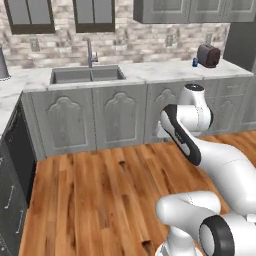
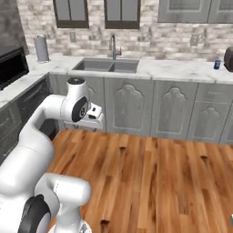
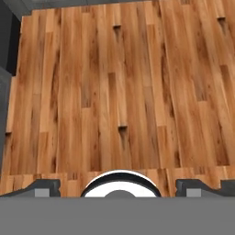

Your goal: Move the drinks to the dining counter.

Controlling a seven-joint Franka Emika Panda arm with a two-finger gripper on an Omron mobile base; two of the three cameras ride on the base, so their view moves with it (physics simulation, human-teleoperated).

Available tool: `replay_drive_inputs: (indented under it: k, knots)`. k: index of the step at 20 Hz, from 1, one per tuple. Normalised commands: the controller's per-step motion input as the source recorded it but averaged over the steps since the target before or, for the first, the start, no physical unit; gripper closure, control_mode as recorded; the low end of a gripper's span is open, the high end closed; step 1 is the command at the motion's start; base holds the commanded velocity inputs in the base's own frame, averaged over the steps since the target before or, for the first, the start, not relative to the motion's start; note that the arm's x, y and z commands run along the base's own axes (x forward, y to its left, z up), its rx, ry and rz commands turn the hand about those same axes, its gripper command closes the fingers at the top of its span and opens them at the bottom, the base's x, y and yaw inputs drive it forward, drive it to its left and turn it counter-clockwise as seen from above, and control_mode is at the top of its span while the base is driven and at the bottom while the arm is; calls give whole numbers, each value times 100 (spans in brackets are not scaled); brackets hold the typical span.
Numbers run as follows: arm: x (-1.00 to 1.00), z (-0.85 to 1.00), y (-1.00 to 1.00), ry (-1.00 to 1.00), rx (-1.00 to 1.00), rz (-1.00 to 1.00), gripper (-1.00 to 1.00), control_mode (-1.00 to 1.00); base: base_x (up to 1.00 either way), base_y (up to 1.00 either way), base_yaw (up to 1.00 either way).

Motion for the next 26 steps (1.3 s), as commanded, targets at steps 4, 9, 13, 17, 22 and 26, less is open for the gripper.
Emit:
replay_drive_inputs:
  k: [4,9,13,17,22,26]
  knots:
    - [0,0,0,0,0,0,-100,100,100,19,0]
    - [0,0,0,0,0,0,-100,100,100,15,0]
    - [0,0,0,0,0,0,-100,100,100,15,0]
    - [0,0,0,0,0,0,-100,100,100,3,0]
    - [0,0,0,0,0,0,-100,100,100,0,0]
    - [0,0,0,0,0,0,-100,100,100,0,0]
